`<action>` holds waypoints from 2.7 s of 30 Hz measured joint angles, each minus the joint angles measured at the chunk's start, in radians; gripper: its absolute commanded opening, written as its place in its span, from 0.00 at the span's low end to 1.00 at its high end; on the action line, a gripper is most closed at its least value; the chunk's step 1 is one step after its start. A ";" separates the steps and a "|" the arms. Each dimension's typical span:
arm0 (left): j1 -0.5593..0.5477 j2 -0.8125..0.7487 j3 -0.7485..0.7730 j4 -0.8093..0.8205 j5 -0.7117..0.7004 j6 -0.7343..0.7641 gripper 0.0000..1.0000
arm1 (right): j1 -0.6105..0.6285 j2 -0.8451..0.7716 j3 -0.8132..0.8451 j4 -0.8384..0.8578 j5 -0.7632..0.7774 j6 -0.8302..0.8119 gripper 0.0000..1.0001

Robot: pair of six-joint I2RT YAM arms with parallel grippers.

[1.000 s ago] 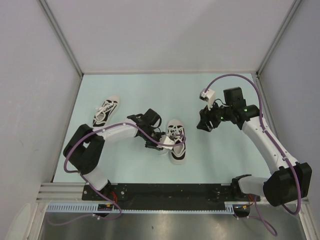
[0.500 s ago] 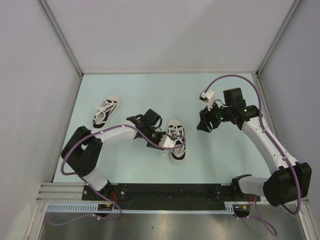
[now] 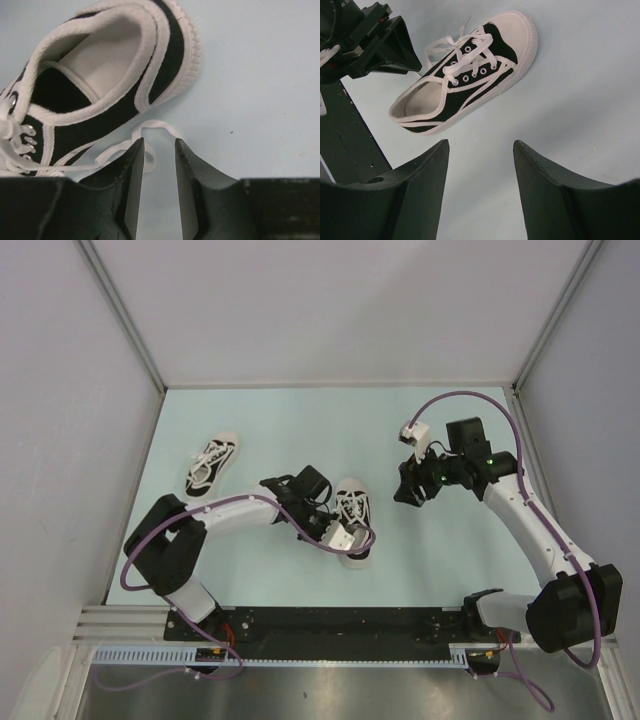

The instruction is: Tie the shoes

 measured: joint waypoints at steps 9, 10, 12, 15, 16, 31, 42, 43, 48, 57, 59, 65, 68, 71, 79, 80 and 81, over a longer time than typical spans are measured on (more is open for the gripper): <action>-0.024 0.000 0.000 -0.045 -0.003 -0.005 0.42 | -0.004 0.000 -0.002 0.000 0.000 0.000 0.59; -0.024 0.001 0.000 -0.045 -0.004 -0.008 0.42 | -0.005 0.000 -0.003 0.000 0.000 -0.001 0.59; -0.024 0.005 0.000 -0.045 -0.006 -0.012 0.42 | -0.007 0.000 -0.003 0.000 0.000 -0.001 0.59; -0.025 0.024 0.000 -0.047 -0.012 -0.019 0.41 | -0.009 0.000 -0.003 0.000 0.000 -0.001 0.59; -0.026 0.033 0.003 -0.050 -0.015 -0.020 0.41 | -0.010 0.000 -0.003 0.000 0.000 -0.001 0.59; -0.052 0.123 0.059 -0.088 -0.082 -0.047 0.06 | -0.033 0.000 -0.003 0.000 -0.004 -0.002 0.59; -0.052 0.092 0.167 -0.185 -0.002 -0.064 0.00 | -0.041 -0.003 -0.003 0.000 -0.008 -0.006 0.59; -0.052 0.081 0.188 -0.195 0.010 -0.066 0.00 | -0.041 -0.004 -0.003 0.000 -0.008 -0.006 0.59; -0.054 0.042 0.338 -0.242 0.096 -0.106 0.00 | -0.043 -0.011 -0.003 0.000 -0.014 -0.006 0.59; -0.138 0.061 0.462 -0.232 0.133 -0.194 0.00 | -0.055 -0.030 -0.014 -0.002 -0.019 -0.008 0.59; -0.157 0.084 0.462 -0.221 0.133 -0.213 0.00 | -0.059 -0.030 -0.015 -0.003 -0.021 -0.010 0.59; -0.180 0.172 0.462 -0.169 0.126 -0.268 0.00 | -0.065 -0.030 -0.016 -0.008 -0.022 -0.014 0.59; -0.182 0.196 0.461 -0.125 0.117 -0.307 0.15 | -0.065 -0.030 -0.016 -0.008 -0.023 -0.017 0.60; -0.185 0.202 0.461 -0.082 0.103 -0.346 0.39 | -0.066 -0.030 -0.016 -0.008 -0.023 -0.017 0.60; -0.121 0.093 0.332 -0.092 0.150 -0.338 0.60 | -0.067 -0.030 -0.016 -0.008 -0.023 -0.017 0.61; -0.093 0.064 0.313 -0.114 0.156 -0.320 0.59 | -0.067 -0.030 -0.016 -0.008 -0.023 -0.017 0.61; -0.053 0.025 0.286 -0.131 0.158 -0.292 0.56 | -0.067 -0.030 -0.016 -0.007 -0.025 -0.017 0.61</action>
